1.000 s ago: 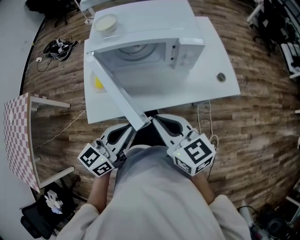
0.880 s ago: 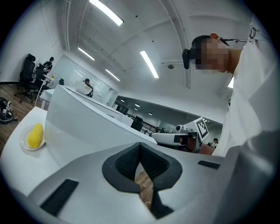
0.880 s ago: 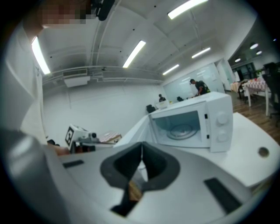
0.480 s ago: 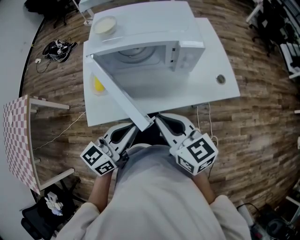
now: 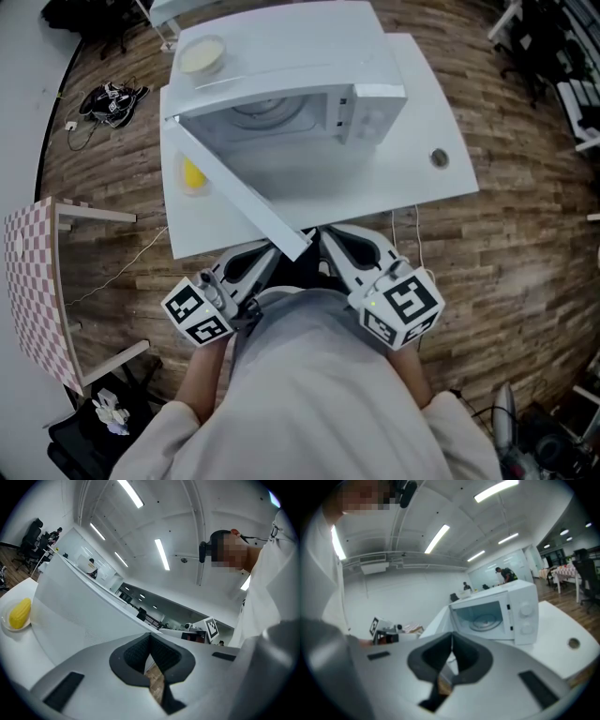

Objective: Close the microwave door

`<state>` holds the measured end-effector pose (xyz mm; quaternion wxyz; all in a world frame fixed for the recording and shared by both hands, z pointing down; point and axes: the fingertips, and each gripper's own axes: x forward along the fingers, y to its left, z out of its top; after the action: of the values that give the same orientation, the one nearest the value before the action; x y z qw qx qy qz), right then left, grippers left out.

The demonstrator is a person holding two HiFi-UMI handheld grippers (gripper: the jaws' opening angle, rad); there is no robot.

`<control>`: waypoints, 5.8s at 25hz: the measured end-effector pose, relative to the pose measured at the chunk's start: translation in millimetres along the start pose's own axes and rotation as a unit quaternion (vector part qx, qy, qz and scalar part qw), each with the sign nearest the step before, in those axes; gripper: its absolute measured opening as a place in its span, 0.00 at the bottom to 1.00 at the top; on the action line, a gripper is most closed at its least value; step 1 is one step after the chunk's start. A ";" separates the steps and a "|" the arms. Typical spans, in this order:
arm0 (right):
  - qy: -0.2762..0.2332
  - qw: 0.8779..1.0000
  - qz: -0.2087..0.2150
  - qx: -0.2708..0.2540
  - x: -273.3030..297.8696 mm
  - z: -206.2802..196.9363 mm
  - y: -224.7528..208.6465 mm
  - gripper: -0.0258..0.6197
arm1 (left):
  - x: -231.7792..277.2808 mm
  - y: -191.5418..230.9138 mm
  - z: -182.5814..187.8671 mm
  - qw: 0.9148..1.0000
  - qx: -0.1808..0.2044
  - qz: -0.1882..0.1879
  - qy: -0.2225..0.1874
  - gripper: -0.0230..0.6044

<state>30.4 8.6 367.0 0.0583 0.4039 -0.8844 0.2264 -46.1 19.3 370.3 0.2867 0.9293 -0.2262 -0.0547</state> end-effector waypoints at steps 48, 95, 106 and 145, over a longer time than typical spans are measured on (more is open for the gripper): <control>-0.004 0.996 -0.069 0.053 15.7 11.6 -72.3 0.08 | 70.2 28.3 19.1 0.997 0.013 -0.058 0.056 0.06; 0.011 0.993 -0.099 0.065 27.5 18.7 -113.7 0.08 | 115.0 62.1 50.7 0.997 -0.021 -0.063 0.030 0.06; 0.012 0.992 -0.101 0.068 31.0 19.2 -121.9 0.08 | 123.4 66.3 54.2 0.997 -0.014 -0.061 0.036 0.06; 0.008 0.995 -0.079 0.064 58.5 34.6 -135.4 0.08 | 136.8 78.9 63.6 0.997 -0.019 -0.063 0.030 0.06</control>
<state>94.5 -124.5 400.7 0.0574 0.4739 -0.8327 0.2807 30.5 -132.7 365.3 0.3072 0.9373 -0.1572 -0.0492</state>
